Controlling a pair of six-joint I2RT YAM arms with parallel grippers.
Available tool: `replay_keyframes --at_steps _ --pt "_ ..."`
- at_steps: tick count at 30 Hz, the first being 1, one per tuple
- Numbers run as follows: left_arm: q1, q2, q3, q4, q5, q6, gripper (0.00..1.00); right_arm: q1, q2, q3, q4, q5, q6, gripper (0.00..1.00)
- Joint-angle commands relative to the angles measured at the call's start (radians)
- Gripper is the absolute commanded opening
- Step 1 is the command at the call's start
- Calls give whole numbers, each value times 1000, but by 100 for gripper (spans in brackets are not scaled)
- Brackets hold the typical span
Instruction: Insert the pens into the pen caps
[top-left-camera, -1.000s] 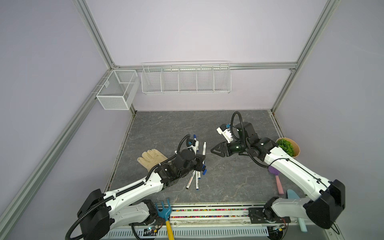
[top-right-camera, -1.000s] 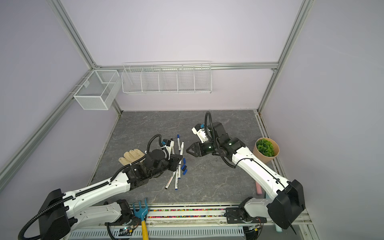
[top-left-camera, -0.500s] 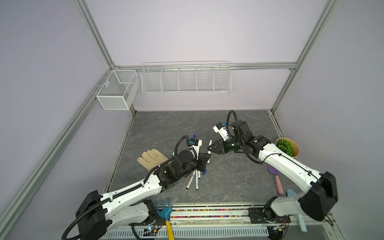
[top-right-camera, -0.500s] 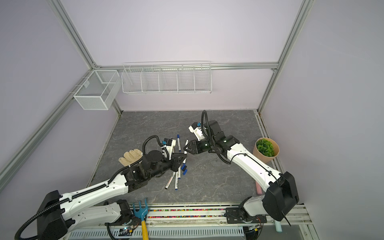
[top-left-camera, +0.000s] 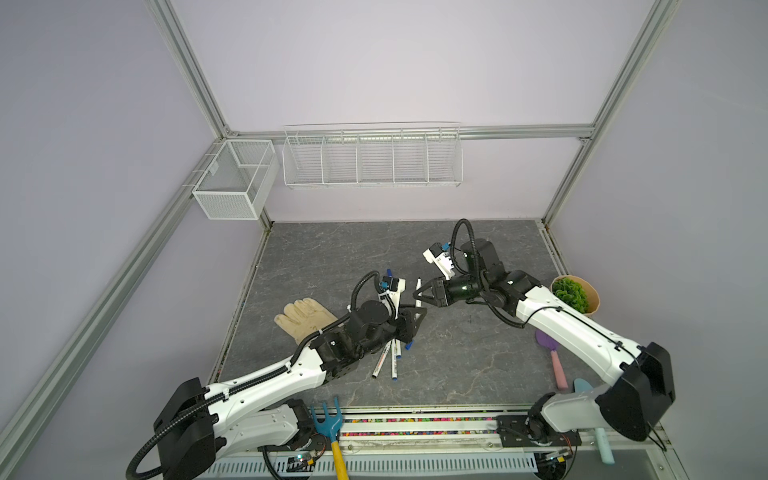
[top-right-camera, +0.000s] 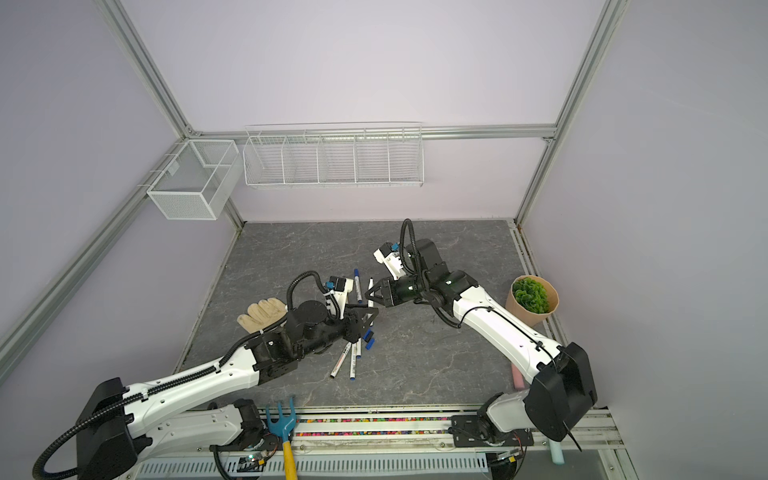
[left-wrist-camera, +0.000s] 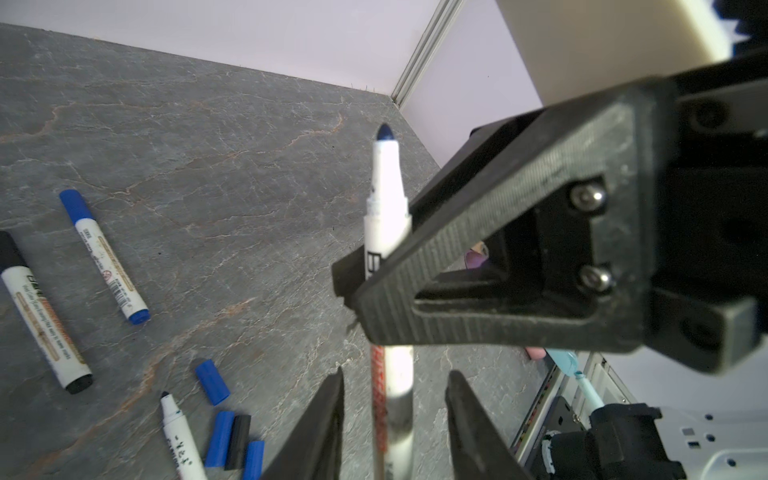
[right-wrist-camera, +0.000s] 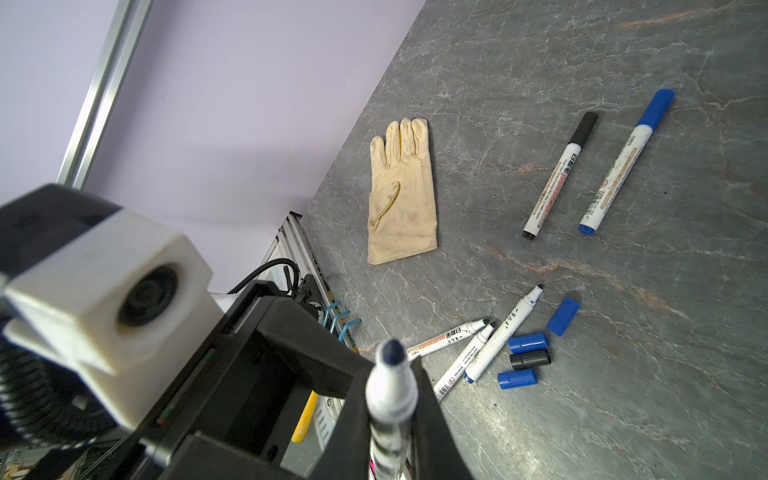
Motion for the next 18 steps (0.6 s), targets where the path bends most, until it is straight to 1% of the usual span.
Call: replay_keyframes --at_steps 1,6,14,18 --pt "-3 21 30 19 -9 8 36 -7 -25 -13 22 -32 5 11" --pt "-3 28 45 24 7 28 27 -7 -21 -15 22 -33 6 10" --pt "0 39 74 24 11 51 24 -7 -16 -17 16 -34 3 10" --pt "1 65 76 24 29 41 19 -7 -17 -17 19 -40 3 10"
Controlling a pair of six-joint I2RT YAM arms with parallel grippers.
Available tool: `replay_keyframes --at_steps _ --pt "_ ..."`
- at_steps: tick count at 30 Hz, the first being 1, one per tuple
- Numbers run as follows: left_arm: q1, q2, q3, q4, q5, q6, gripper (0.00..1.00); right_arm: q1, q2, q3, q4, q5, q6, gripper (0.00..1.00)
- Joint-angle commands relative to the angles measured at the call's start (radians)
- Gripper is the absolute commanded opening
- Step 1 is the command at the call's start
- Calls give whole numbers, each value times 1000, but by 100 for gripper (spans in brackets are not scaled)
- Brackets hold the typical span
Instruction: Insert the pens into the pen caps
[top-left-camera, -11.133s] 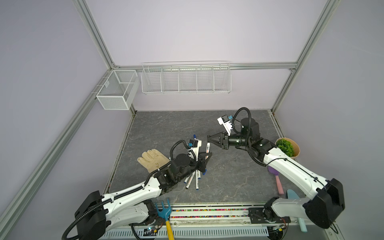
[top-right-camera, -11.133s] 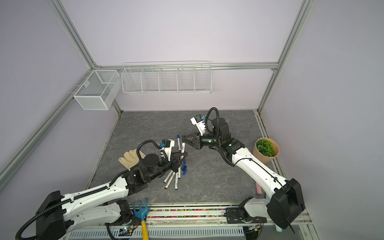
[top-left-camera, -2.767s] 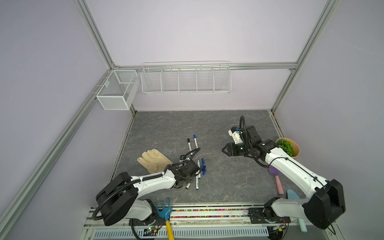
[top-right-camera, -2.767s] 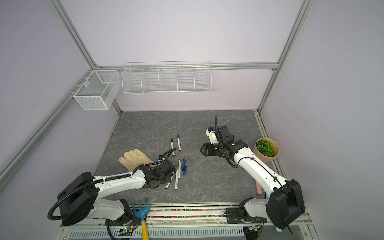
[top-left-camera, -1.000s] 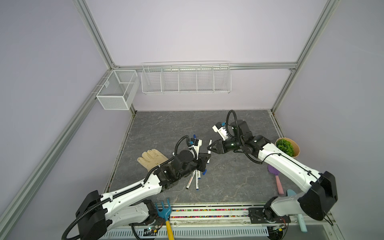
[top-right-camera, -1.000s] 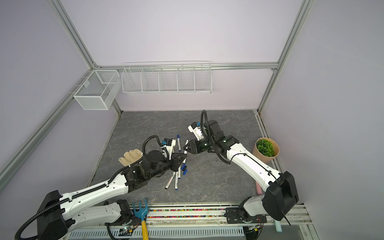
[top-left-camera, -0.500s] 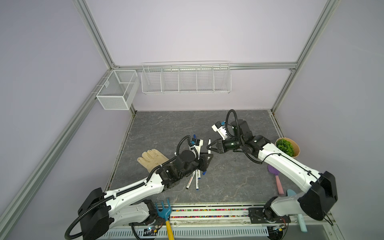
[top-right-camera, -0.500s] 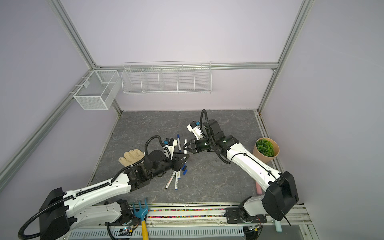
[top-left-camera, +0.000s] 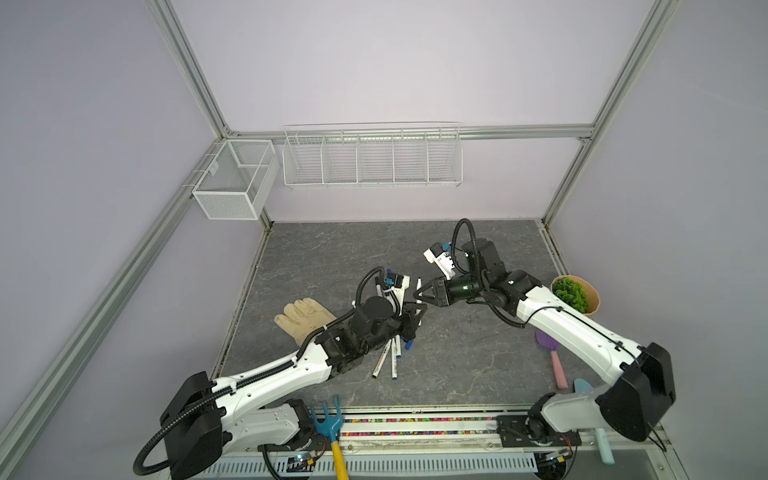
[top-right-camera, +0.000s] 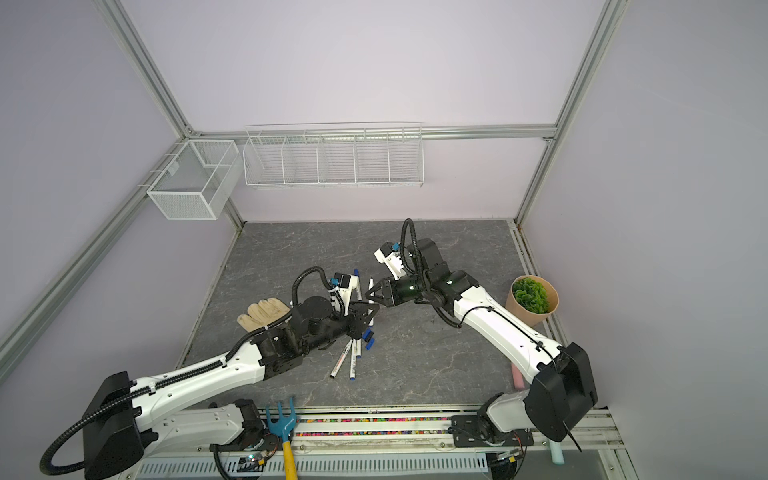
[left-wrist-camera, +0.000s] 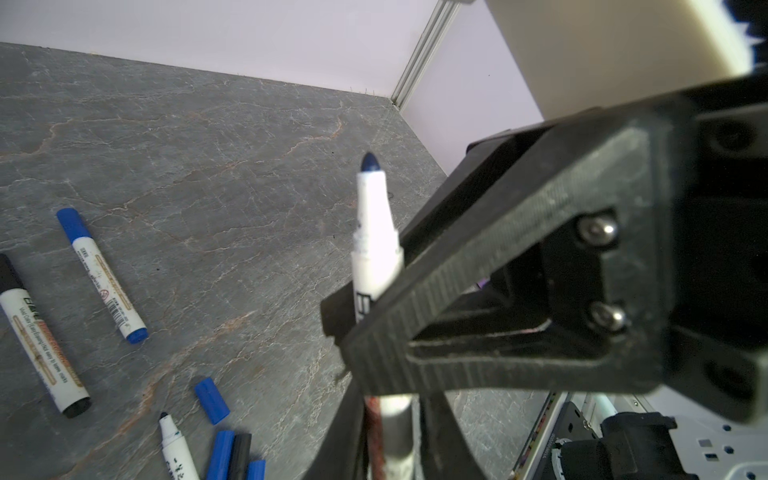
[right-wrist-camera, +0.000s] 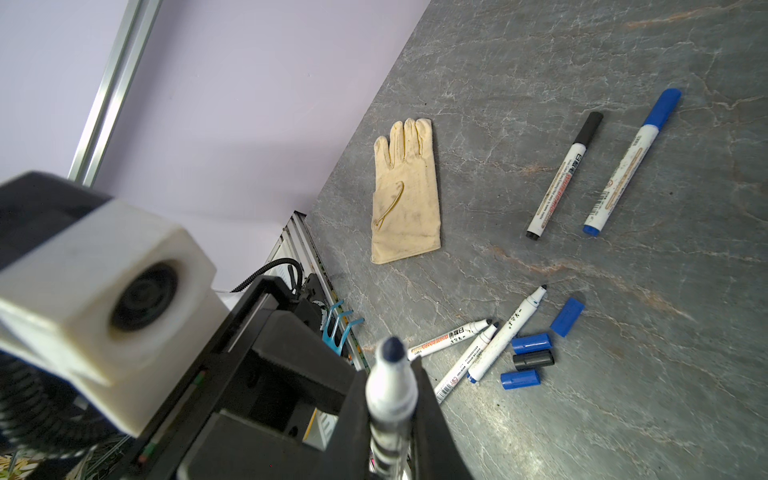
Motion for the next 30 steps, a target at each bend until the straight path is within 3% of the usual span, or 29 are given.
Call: replay_keyframes --at_steps 1,7,10,13,21,30 --pt "-1 17 30 20 22 5 16 -2 -15 -14 15 -22 3 10" --pt "0 -15 -14 45 -1 -33 0 -2 -17 -14 -8 -19 -18 14" --pt "1 -55 -40 -13 -124 -73 0 4 -10 -14 -88 38 -82 36" --pt "3 -107 -93 -83 -275 -141 0 24 3 -44 -157 154 -136 48" --pt "4 -256 -264 -103 -349 -222 0 83 133 -64 -225 289 -194 50" --pt "3 -264 -273 -185 -365 -271 0 190 364 72 -302 443 -203 49"
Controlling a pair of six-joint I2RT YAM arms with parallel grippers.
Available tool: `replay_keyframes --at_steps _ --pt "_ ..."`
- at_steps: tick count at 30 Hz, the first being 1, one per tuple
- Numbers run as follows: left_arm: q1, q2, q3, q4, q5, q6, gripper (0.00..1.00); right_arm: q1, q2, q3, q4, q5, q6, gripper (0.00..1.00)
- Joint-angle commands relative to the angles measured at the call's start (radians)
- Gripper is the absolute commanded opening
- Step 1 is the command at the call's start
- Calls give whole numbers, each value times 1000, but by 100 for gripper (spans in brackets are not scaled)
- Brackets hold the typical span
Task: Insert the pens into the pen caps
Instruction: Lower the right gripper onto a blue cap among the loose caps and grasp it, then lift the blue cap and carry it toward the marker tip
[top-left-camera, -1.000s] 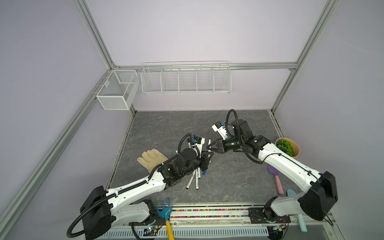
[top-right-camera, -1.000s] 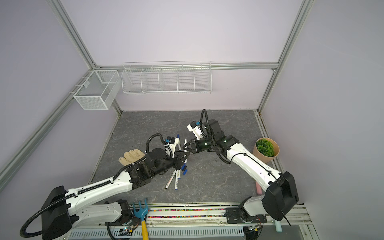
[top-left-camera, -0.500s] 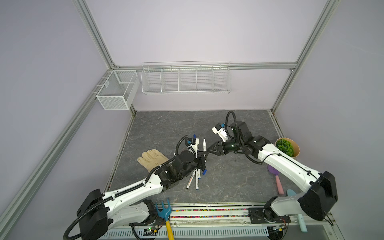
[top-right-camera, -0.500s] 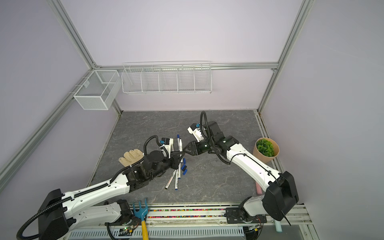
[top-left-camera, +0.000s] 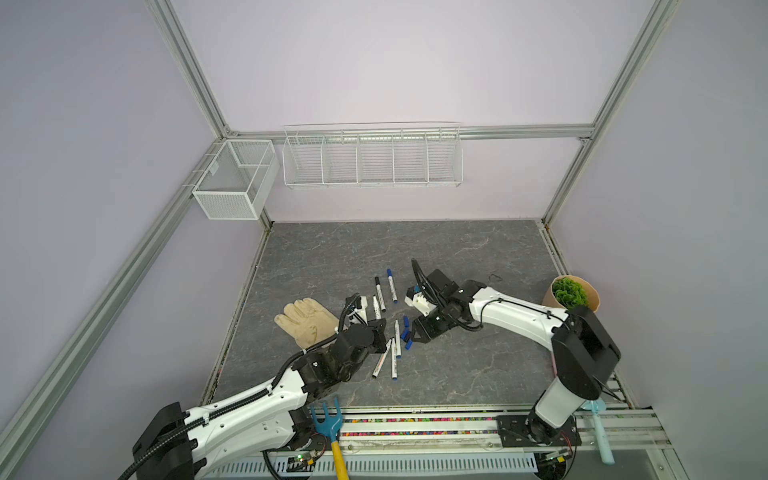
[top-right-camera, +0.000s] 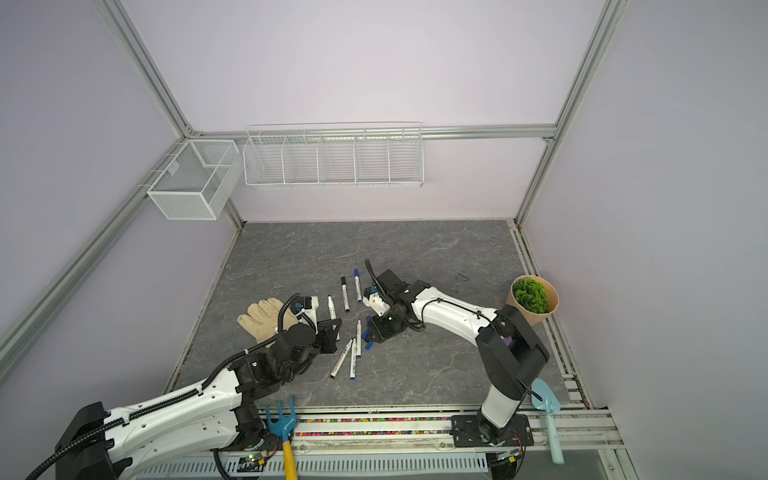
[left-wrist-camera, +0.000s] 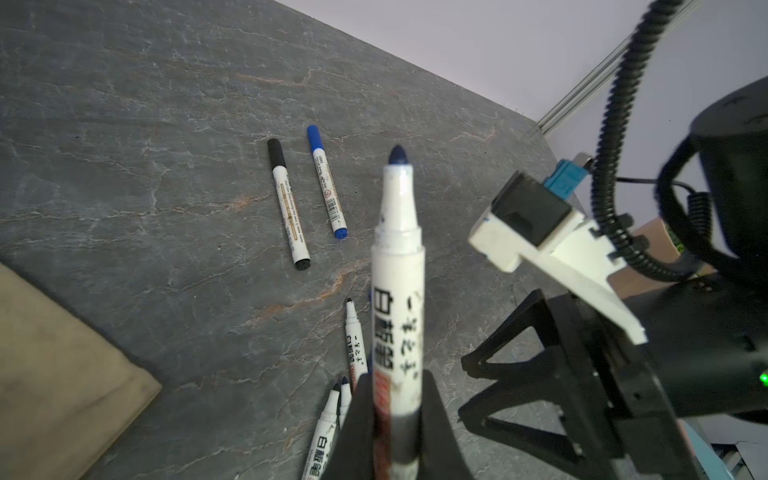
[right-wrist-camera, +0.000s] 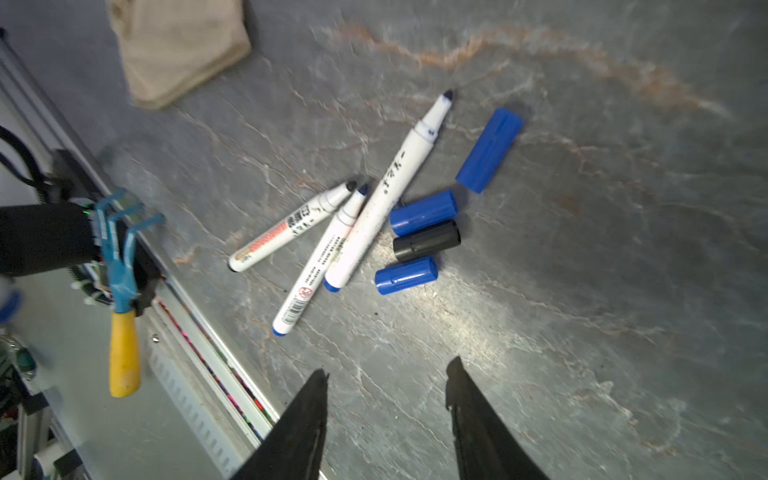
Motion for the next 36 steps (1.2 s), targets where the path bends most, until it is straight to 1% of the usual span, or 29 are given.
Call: replay_keyframes --at_steps 1,4,11,17,21,31,36 --pt "0 2 5 -23 -17 -36 0 7 47 79 -36 104 -4 49" --pt "0 9 7 -27 -12 -41 0 5 115 143 -47 141 7 48" --pt "0 -14 21 -89 -14 -33 0 3 281 284 -98 179 4 46" --pt "0 -48 27 -133 -17 -28 0 3 360 364 -105 240 10 44" --pt "-1 -63 32 -163 -13 -21 0 5 397 390 -109 271 20 41" --pt "0 -102 31 -205 -7 -10 0 33 466 407 -116 378 40 31" --pt "0 -104 40 -210 5 4 0 33 462 404 -99 399 54 18"
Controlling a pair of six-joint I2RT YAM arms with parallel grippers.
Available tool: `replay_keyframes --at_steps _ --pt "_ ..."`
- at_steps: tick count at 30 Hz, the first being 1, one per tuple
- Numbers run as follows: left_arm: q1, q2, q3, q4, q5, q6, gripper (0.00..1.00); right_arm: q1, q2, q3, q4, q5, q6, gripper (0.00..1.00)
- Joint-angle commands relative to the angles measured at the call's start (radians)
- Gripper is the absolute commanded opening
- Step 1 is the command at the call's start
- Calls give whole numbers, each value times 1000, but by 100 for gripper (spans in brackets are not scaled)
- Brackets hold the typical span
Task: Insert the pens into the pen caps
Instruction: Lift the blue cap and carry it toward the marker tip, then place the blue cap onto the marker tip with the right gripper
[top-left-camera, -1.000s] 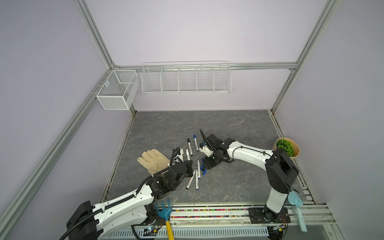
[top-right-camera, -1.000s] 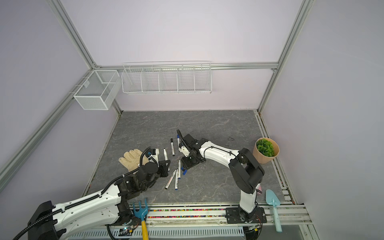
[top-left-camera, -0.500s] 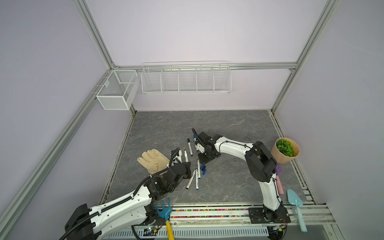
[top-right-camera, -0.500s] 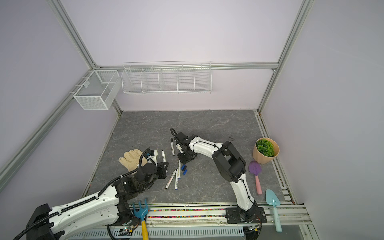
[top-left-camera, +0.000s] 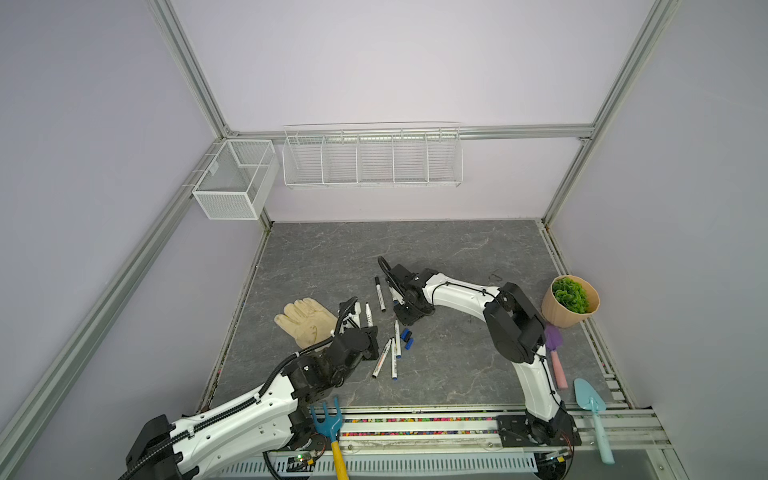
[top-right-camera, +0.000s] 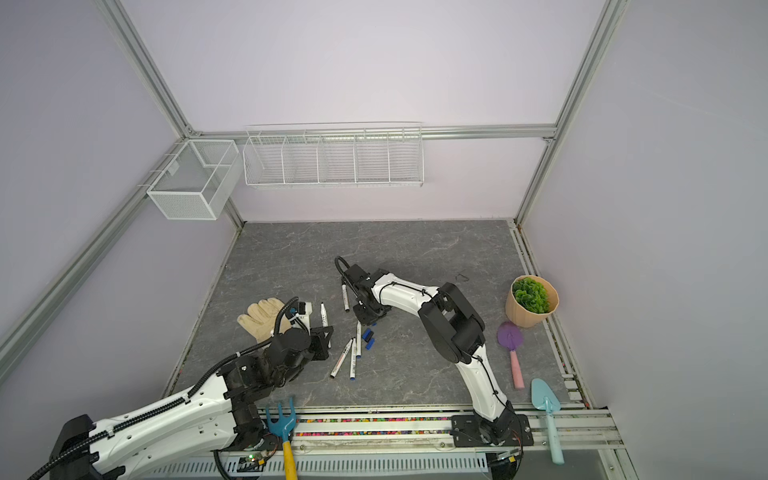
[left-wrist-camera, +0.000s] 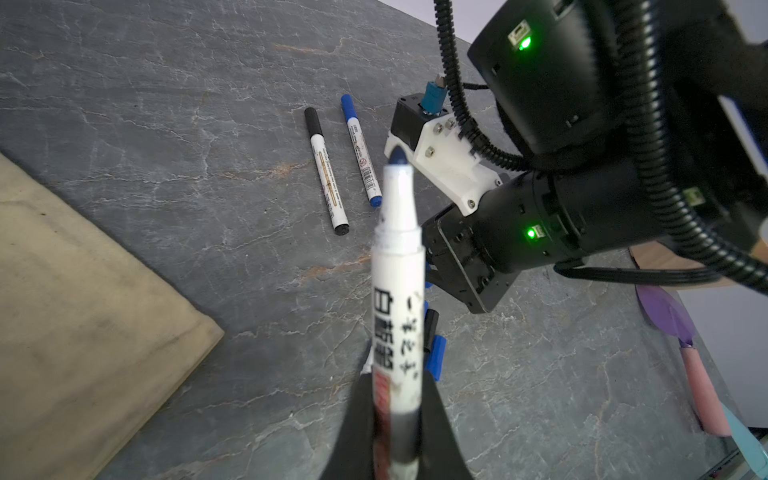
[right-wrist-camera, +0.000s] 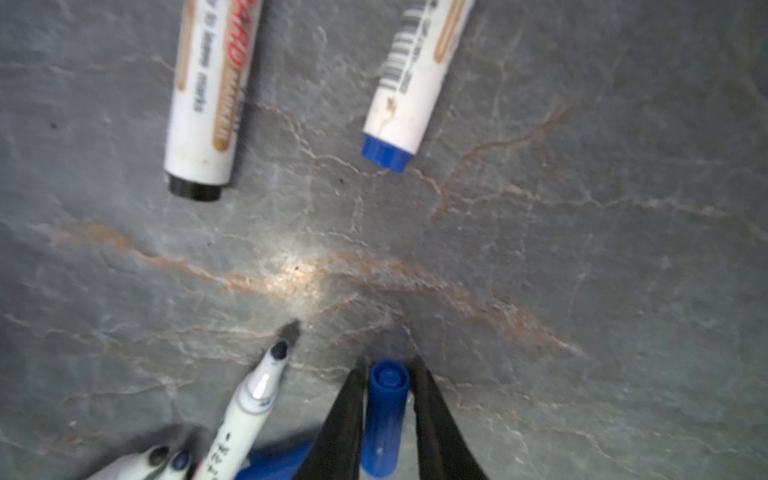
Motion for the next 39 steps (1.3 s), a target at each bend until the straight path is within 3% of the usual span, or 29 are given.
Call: replay_keyframes --at_steps 1,8,14,17,24,39 --pt "0 -10 39 -17 8 20 0 -5 29 -27 37 15 17 15" --pt "0 26 39 41 82 79 0 -113 -305 -271 319 -190 82 9" --pt "-3 135 66 162 216 173 0 -228 -624 -502 590 -489 194 9" --pt "-10 183 85 237 273 216 0 -244 -714 -561 702 -592 256 9" --pt "-16 270 132 308 348 258 0 -238 -763 -581 810 -673 328 9" --pt "-23 303 158 345 332 265 0 -209 -728 -550 670 -676 226 9"
